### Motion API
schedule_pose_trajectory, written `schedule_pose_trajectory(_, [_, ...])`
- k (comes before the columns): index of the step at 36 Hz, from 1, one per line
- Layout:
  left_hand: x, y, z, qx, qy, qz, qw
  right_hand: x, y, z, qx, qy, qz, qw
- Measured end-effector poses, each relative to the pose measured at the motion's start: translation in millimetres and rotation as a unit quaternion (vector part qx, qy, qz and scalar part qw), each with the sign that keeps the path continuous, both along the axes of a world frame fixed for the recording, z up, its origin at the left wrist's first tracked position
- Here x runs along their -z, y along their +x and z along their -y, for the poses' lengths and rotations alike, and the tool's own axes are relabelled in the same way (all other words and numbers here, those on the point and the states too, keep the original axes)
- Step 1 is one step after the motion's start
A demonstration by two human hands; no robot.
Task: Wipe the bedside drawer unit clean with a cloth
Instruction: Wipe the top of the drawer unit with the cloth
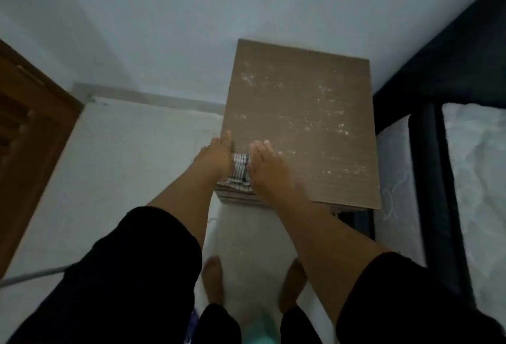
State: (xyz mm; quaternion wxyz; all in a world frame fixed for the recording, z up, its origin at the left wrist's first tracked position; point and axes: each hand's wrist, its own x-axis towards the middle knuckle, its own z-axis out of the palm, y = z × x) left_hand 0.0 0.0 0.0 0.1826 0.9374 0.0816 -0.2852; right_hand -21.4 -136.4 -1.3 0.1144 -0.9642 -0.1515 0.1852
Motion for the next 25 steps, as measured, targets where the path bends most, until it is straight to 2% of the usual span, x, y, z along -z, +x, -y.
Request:
schedule_pose_trajectory(6, [33, 13, -6, 0.061, 0.017, -0.037, 0.997, 42, -9, -17, -0.023, -0.017, -0.083, 0.996])
schedule_pose_trajectory(12, [59, 21, -20, 0.101, 0.027, -0.044, 0.994, 77, -3, -28, -0.020, -0.022, -0.098, 0.995])
schedule_pose_trajectory(18, [68, 35, -23, 0.118, 0.031, -0.044, 0.992, 89, 0, -40, 0.018, 0.016, 0.003, 1.000])
schedule_pose_trajectory(25, [71, 43, -35, 0.150, 0.027, -0.059, 0.987, 88, 9, -42, 0.034, 0.015, 0.028, 0.999])
